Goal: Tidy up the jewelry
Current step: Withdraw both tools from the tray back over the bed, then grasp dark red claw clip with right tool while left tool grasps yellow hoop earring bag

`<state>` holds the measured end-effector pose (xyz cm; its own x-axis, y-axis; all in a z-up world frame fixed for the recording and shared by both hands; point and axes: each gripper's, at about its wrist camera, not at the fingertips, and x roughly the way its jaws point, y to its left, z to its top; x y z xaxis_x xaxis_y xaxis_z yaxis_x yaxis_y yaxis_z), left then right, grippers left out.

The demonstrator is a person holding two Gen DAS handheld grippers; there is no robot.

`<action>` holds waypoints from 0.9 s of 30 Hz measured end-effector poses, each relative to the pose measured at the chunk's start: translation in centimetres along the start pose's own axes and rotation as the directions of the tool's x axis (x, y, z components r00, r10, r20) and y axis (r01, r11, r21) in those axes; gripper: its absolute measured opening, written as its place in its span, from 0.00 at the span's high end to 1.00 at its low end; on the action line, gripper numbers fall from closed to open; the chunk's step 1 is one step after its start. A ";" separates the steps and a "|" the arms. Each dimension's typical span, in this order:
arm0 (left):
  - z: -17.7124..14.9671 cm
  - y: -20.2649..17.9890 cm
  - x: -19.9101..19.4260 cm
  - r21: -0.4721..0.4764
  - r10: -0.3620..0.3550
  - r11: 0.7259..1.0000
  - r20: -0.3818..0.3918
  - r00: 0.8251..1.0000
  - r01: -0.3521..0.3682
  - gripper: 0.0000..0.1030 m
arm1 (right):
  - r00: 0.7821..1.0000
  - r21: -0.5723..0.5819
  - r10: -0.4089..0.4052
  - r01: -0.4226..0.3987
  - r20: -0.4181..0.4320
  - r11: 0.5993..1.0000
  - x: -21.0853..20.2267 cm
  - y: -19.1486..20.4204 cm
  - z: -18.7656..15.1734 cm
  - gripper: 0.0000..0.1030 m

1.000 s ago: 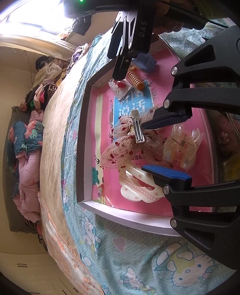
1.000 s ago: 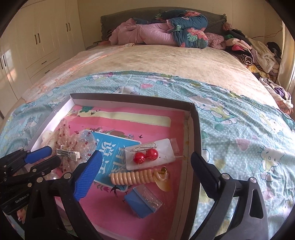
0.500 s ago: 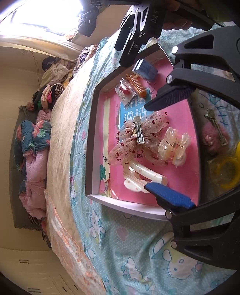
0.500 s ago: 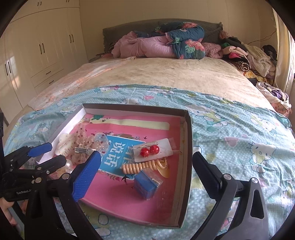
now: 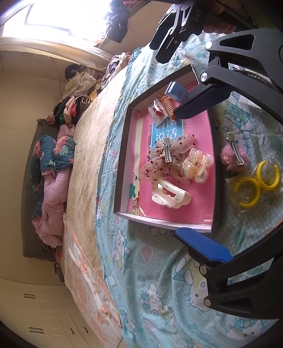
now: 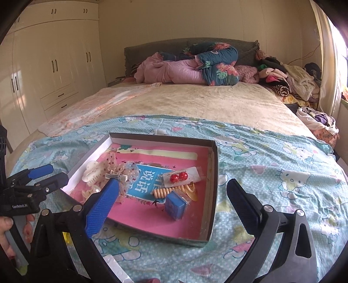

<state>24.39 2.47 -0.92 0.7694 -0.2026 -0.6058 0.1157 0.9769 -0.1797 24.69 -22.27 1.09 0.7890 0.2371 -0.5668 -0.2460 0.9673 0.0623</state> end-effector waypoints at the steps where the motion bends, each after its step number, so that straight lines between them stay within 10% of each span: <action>1: 0.0 0.0 -0.3 0.002 0.001 1.000 0.003 1.000 -0.001 0.11 | 1.000 -0.003 0.000 0.000 0.003 1.000 -0.3 0.1 -0.1 0.06; 27: -3.6 -0.7 -4.2 0.027 -0.005 1.000 0.014 1.000 0.005 0.11 | 1.000 -0.057 0.031 -0.031 0.003 0.998 -6.4 3.1 -4.8 0.06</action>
<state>18.86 2.43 -1.05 0.7776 -0.2065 -0.5939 0.1362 0.9774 -0.1617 16.20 -21.24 0.94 0.7825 0.2675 -0.5623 -0.3018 0.9528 0.0332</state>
